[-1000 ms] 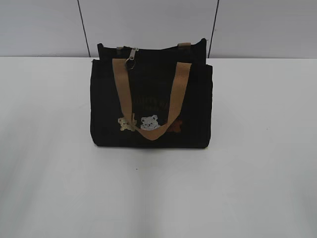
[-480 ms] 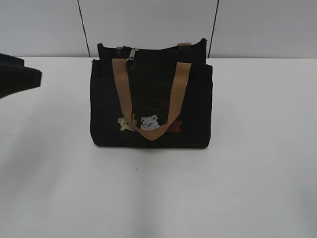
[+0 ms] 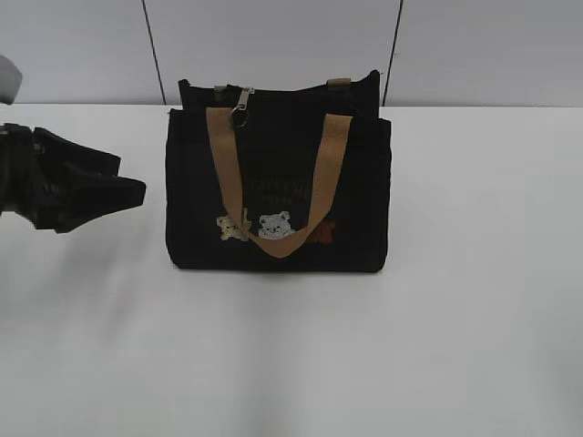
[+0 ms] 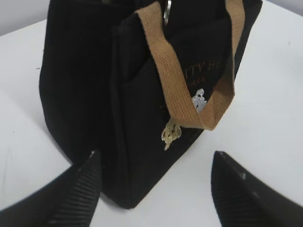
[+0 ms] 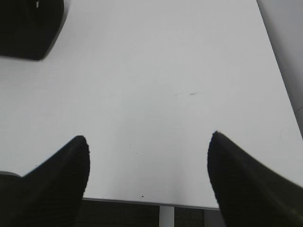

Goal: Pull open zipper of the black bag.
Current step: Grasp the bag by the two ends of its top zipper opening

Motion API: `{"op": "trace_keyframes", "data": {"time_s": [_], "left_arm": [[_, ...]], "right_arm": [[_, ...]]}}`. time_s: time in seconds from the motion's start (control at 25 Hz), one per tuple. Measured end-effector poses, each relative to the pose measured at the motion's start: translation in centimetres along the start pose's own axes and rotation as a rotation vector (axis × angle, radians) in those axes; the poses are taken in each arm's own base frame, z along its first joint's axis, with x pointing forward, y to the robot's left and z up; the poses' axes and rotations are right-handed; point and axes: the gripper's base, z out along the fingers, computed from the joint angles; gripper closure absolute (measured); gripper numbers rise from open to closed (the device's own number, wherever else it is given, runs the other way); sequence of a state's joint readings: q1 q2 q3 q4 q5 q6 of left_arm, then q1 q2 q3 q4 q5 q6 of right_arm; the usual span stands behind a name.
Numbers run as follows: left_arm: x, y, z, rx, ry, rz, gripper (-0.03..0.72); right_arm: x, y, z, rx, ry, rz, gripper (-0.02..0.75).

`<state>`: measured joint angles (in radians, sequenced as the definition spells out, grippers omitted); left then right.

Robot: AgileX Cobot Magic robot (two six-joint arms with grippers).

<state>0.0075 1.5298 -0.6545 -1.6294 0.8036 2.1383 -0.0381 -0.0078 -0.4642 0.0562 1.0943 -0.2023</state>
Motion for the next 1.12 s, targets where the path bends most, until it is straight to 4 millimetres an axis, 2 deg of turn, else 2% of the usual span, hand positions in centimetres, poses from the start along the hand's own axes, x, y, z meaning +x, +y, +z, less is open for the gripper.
{"op": "trace_keyframes", "data": {"time_s": [0.28,0.56,0.8,0.92,1.12], "left_arm": [[2.7,1.2,3.0,0.085,-0.013,0.011,0.143],[3.1,3.4,5.7,0.159,-0.062,-0.011,0.144],[3.6,2.8,7.9,0.225,-0.045,-0.013,0.147],[3.6,2.5,8.9,0.232,-0.019,0.010,0.188],[3.4,2.8,9.1,0.211,-0.010,0.020,0.320]], "right_arm": [[0.0,0.0,0.0,0.000,0.000,0.000,0.150],[0.0,0.0,0.0,0.000,0.000,0.000,0.150],[0.0,0.0,0.0,0.000,0.000,0.001,0.150],[0.0,0.0,0.0,0.000,0.000,0.001,0.150],[0.0,0.0,0.0,0.000,0.000,0.001,0.150]]}}
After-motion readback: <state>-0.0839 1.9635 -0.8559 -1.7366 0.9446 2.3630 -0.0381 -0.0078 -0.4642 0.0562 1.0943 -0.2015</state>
